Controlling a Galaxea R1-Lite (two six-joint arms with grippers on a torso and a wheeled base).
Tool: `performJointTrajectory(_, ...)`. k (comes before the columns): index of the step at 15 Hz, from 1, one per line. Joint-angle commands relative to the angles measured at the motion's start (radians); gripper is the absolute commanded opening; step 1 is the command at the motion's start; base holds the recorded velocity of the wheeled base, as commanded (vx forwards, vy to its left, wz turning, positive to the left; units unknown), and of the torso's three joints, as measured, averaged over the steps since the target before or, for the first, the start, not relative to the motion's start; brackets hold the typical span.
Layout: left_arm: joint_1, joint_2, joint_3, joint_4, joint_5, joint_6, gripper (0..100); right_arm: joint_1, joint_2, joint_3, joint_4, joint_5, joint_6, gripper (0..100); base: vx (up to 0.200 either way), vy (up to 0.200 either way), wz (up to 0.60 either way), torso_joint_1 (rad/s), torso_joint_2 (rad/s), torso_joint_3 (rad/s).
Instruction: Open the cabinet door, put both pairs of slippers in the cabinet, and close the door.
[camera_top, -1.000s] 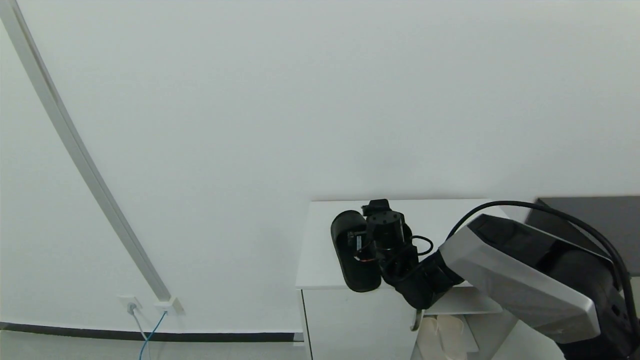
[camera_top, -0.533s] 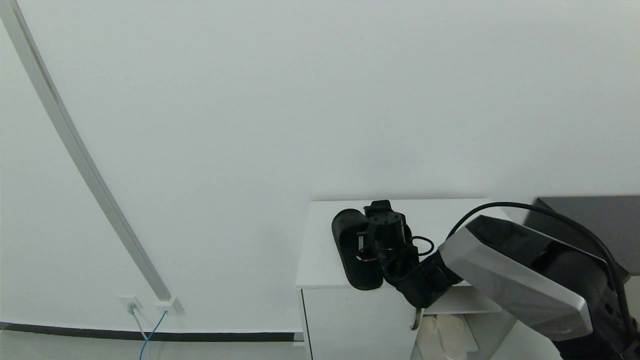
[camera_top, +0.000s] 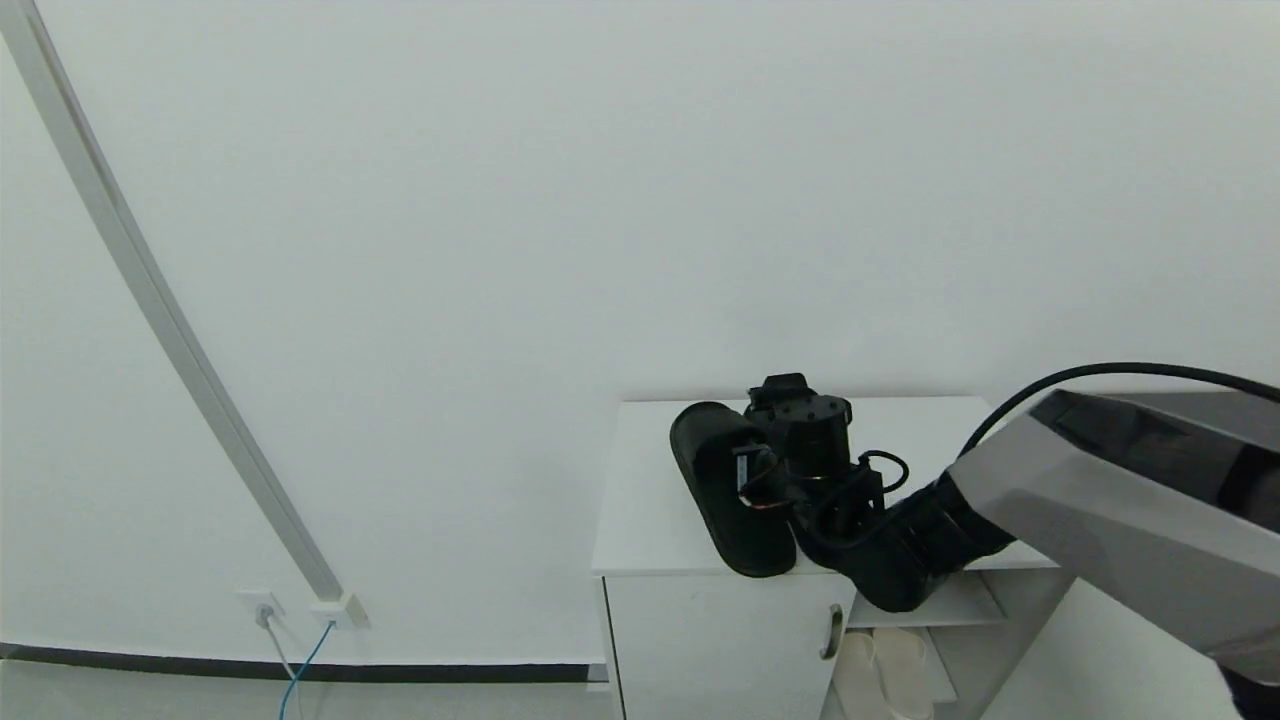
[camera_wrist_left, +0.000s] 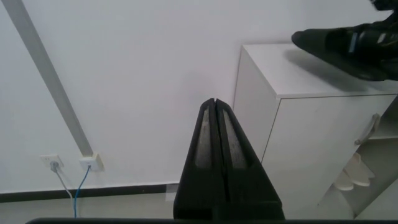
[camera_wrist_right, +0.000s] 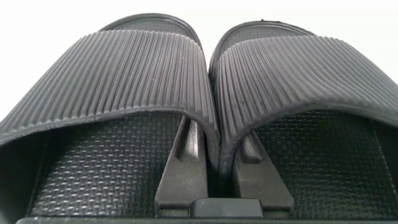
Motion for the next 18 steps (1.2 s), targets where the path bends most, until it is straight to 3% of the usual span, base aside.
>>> performJointTrajectory(1, 0.000, 0.001, 0.001, 0.000, 0.000, 0.000, 0, 0.033, -0.235, 0.199, 0.000, 0.078, -0.007, 0, 0.000, 0.000, 0.00, 0.000, 0.00, 0.000)
performJointTrajectory(7, 0.000, 0.001, -0.001, 0.000, -0.001, 0.001, 0, 0.102, -0.500, 0.504, -0.003, 0.285, -0.003, 0, 0.000, 0.000, 0.00, 0.000, 0.00, 0.000)
performJointTrajectory(10, 0.000, 0.001, 0.001, 0.000, -0.001, 0.003, 0, 0.100, -0.520, 0.555, -0.029, 0.342, -0.103, 0, 0.000, 0.000, 0.00, 0.000, 0.00, 0.000)
performJointTrajectory(13, 0.000, 0.001, -0.001, 0.000, -0.001, 0.003, 0, 0.097, -0.497, 0.642, -0.215, 0.374, -0.198, 0, 0.000, 0.000, 0.00, 0.000, 0.00, 0.000)
performJointTrajectory(18, 0.000, 0.001, -0.001, 0.000, -0.001, 0.003, 0, 0.091, -0.503, 0.661, -0.226, 0.404, -0.209, 0, 0.000, 0.000, 0.00, 0.000, 0.00, 0.000)
